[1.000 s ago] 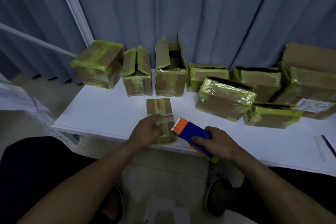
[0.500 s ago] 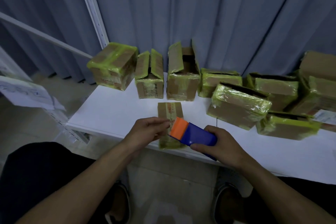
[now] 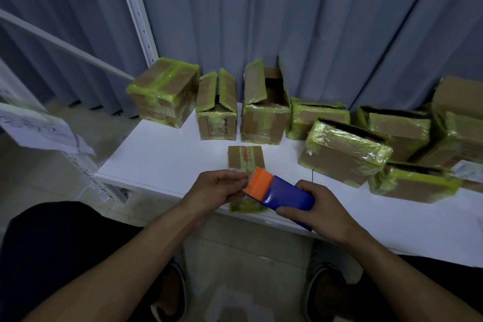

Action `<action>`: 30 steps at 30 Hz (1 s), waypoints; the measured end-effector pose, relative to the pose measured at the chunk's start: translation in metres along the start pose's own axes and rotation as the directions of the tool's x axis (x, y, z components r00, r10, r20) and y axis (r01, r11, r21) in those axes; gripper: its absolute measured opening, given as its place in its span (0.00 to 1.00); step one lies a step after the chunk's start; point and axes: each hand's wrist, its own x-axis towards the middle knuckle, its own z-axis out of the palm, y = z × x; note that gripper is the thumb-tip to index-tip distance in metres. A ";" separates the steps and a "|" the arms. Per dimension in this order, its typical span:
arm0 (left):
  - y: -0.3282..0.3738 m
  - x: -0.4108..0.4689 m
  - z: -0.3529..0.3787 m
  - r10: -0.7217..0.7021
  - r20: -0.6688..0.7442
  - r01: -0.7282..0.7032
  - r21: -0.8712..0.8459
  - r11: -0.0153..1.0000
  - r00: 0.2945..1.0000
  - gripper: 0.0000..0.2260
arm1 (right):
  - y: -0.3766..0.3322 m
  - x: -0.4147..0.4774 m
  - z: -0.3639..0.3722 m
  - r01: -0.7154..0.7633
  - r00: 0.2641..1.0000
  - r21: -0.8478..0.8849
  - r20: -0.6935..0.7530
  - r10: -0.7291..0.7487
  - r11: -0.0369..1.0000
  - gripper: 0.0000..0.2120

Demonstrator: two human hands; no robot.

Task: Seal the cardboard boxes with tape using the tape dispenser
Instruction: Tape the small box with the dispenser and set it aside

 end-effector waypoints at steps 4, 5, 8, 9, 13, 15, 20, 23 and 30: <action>-0.002 0.004 0.001 -0.019 -0.017 0.019 0.033 0.999 1.000 0.06 | 0.000 0.000 0.000 0.000 1.000 0.005 0.002 0.000 1.000 0.15; -0.002 0.004 0.001 -0.041 -0.021 0.042 0.018 0.999 0.999 0.07 | 0.000 0.000 0.000 0.000 1.000 0.004 0.005 0.000 1.000 0.15; -0.001 0.006 0.002 -0.114 -0.033 0.113 -0.049 0.992 0.993 0.10 | 0.001 0.000 0.000 -0.003 1.000 0.012 0.012 0.002 1.000 0.15; 0.000 0.005 0.002 -0.126 -0.032 0.124 -0.057 0.991 0.992 0.10 | 0.001 0.000 -0.001 -0.003 1.000 0.015 0.012 0.003 1.000 0.15; -0.007 0.007 0.002 -0.037 -0.047 0.040 0.050 0.998 0.998 0.07 | 0.003 0.001 0.000 0.000 1.000 0.008 0.018 0.000 1.000 0.15; -0.011 0.008 0.002 -0.002 -0.056 0.006 0.088 0.996 0.998 0.05 | 0.002 0.001 0.000 0.005 1.000 -0.008 0.022 -0.005 1.000 0.16; -0.013 0.014 -0.002 0.078 -0.119 -0.049 0.230 0.972 0.990 0.04 | 0.002 0.003 0.002 -0.014 0.999 -0.088 0.049 0.018 0.996 0.17; -0.018 0.017 -0.003 0.059 -0.147 -0.021 0.248 0.968 0.987 0.03 | 0.005 0.005 0.004 -0.010 0.998 -0.166 0.064 0.021 0.986 0.19; -0.031 0.023 -0.014 0.034 -0.206 0.007 0.193 0.981 0.978 0.02 | 0.005 0.010 0.001 0.000 0.995 -0.280 0.098 0.029 0.960 0.22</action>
